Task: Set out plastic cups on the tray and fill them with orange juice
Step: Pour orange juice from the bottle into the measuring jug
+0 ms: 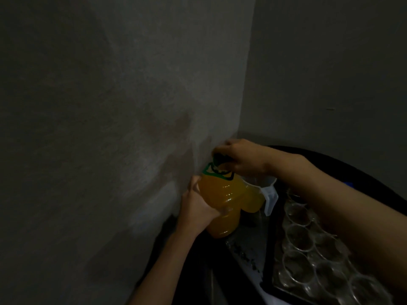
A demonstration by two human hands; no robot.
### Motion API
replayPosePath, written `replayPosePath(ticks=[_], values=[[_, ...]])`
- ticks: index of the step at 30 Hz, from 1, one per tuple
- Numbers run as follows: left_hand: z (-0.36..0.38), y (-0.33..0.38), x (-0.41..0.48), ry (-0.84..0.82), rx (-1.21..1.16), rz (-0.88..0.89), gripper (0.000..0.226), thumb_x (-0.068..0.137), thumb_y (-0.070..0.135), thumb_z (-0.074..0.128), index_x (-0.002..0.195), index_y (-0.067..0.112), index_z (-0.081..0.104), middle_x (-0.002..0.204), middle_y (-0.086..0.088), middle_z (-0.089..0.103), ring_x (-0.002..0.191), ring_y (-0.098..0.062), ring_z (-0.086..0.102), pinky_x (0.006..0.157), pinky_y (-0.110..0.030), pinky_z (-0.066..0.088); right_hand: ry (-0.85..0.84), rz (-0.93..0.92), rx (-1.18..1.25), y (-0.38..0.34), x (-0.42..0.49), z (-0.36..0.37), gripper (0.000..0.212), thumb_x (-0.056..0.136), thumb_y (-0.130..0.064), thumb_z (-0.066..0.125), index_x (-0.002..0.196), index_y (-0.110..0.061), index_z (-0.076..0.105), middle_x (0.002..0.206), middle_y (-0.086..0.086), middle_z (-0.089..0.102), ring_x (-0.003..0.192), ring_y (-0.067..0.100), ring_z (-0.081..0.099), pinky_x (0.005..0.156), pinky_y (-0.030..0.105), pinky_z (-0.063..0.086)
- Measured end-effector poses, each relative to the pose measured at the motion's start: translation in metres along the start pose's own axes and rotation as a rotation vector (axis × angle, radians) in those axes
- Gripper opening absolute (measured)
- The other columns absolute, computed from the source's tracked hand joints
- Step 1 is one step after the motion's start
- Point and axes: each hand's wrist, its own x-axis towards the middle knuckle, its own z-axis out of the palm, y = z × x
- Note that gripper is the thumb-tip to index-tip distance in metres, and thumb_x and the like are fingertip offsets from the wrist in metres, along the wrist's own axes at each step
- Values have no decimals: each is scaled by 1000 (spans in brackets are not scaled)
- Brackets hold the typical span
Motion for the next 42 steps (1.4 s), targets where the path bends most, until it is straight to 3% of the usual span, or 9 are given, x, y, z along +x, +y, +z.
replayPosePath(ticks=[7,11,14,18,23,28,32,38,42], values=[[-1,4,-2,-14,8,-34,110,32,59,91,127,44,35,130,1,60,117,-22,60,94,-49,57,74,94,-128,-9,9,-1,40,95,-57,54,107,-21,43,109,8,62,95,27,61,79,41,54],[-2,4,-3,-9,-2,-16,105,32,58,88,125,34,44,122,4,64,110,-17,64,92,-43,58,-117,13,-77,-5,8,-12,35,98,-29,59,129,-20,46,114,6,51,105,28,57,89,42,51],[1,2,-1,-11,34,-6,135,26,73,85,143,24,38,137,-1,58,124,-22,58,101,-47,53,-137,-50,-139,-5,3,-23,42,93,-14,60,131,-27,48,118,4,45,104,26,54,90,45,50],[0,4,-3,-24,65,-2,136,32,68,90,146,22,34,142,-4,55,126,-25,56,104,-48,50,-54,7,-161,-19,5,-18,55,97,-47,56,147,-36,35,116,-1,43,97,18,48,82,34,46],[0,5,-3,-28,-6,-10,115,32,57,97,130,35,41,131,2,60,115,-21,61,95,-48,56,85,54,-256,-15,5,-16,38,97,-54,53,99,-17,58,78,-8,43,86,22,57,61,28,35],[0,3,-4,-7,-26,8,112,31,60,93,127,35,43,126,4,62,113,-17,62,95,-45,57,222,26,-143,-8,-6,-29,38,96,-40,61,122,-12,60,112,10,60,100,26,60,82,39,51],[0,4,-4,-14,-28,-17,119,30,63,93,133,40,38,133,3,58,120,-21,59,95,-51,56,472,160,240,1,-40,-13,41,87,-29,76,121,-10,62,112,6,69,99,19,67,83,34,56],[0,6,-7,1,3,-3,125,29,67,90,138,38,35,138,4,54,124,-20,56,99,-50,53,339,506,547,5,-93,69,38,75,-25,86,99,-20,56,98,-2,65,86,10,65,69,28,59],[0,9,-6,22,34,12,127,30,68,89,141,34,36,141,1,53,125,-22,56,101,-49,52,253,463,478,-19,-108,108,39,76,-21,84,97,-15,53,93,-12,62,85,5,61,68,12,50]])
